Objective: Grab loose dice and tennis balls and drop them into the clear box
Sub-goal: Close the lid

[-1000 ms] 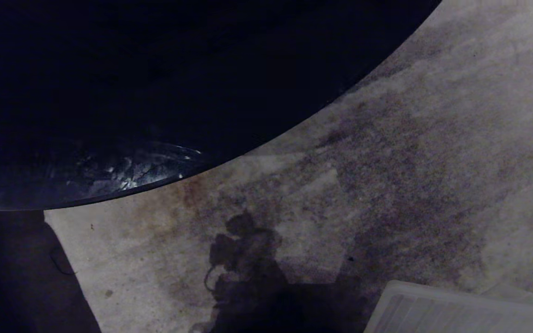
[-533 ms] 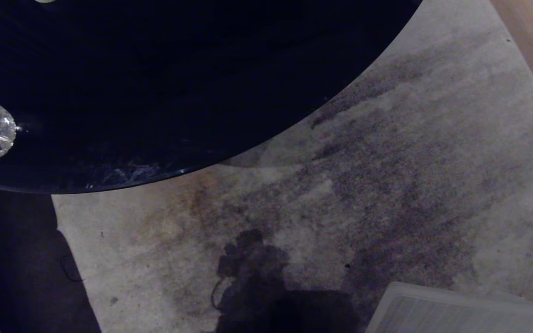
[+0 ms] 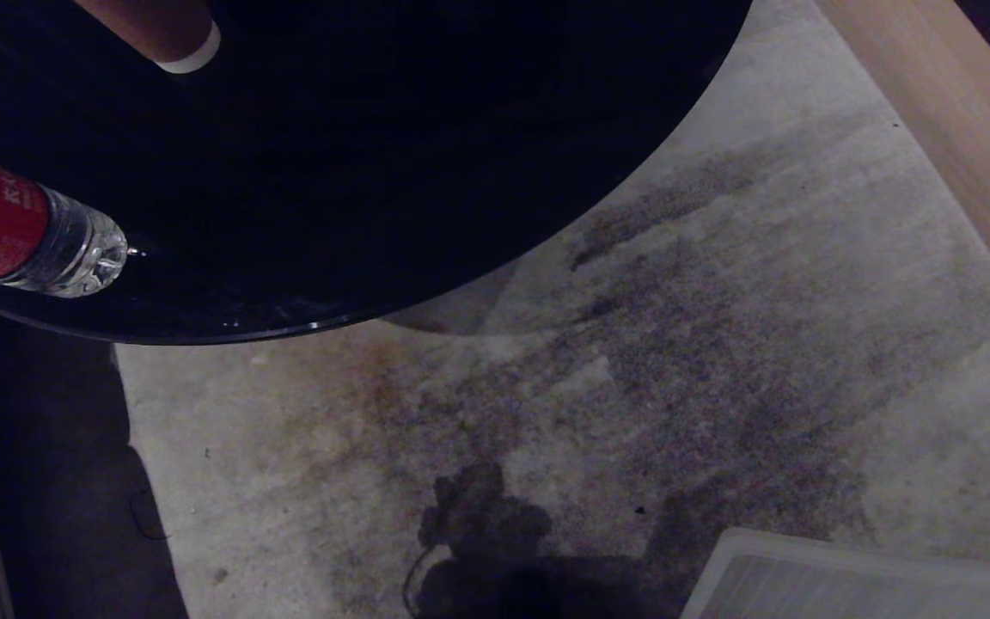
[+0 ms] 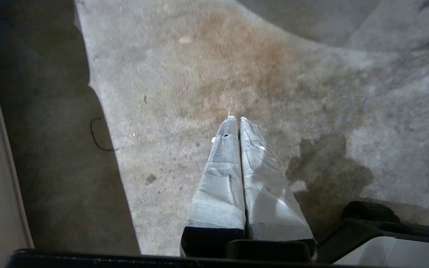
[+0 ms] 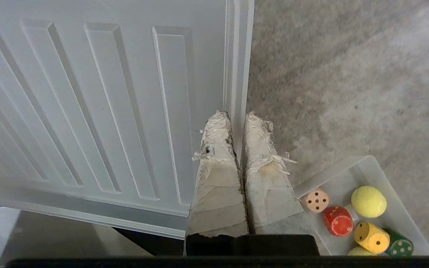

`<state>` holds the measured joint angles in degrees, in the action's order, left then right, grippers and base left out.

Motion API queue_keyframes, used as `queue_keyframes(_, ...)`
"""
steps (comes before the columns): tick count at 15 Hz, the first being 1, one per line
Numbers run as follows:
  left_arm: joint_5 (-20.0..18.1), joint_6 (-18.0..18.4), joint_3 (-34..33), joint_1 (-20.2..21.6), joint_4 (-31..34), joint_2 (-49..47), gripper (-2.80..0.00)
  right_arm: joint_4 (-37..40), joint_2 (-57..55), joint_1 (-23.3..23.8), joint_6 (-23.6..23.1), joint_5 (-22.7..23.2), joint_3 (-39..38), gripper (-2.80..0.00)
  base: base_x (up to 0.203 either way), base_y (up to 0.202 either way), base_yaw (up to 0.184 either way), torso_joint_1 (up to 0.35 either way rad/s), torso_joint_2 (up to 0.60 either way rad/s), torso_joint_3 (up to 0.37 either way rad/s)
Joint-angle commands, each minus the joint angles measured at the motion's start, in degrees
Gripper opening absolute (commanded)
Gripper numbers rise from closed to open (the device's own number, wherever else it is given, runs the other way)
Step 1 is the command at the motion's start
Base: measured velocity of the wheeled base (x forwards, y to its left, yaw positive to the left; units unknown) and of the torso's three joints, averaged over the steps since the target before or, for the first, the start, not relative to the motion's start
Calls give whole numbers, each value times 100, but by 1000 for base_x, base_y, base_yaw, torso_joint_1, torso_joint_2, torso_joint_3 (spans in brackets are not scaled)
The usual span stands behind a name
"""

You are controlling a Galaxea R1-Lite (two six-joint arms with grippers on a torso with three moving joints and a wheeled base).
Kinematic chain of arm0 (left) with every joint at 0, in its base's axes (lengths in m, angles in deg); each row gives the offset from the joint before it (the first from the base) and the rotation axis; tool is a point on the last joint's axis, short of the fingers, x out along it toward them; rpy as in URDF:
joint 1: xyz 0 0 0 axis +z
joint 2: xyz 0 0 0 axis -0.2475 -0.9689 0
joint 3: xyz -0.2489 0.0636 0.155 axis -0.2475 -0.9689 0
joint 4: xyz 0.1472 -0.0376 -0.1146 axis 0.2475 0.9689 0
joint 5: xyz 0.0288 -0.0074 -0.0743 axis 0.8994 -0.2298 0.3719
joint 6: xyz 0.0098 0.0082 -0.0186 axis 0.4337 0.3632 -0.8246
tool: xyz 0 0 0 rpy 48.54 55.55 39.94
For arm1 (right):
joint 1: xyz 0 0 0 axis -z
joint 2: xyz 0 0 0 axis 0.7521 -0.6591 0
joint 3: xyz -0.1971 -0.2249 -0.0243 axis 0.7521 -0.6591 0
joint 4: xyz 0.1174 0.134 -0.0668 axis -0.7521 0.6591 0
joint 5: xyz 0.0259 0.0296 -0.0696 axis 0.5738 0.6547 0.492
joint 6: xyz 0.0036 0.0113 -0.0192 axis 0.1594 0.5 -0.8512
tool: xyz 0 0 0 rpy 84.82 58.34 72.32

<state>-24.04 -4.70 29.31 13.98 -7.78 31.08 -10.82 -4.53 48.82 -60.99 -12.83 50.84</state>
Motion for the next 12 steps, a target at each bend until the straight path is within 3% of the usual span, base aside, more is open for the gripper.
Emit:
queue_keyframes(1,4,-4,-9,0,-6,-6,-280,2,-11,4,4,-1,1,-280,0,0,0,5,2,205)
queue_keyframes(12,4,0,-9,0,-6,-6,-280,2,-11,4,-3,-6,1,-280,0,0,0,3,2,203)
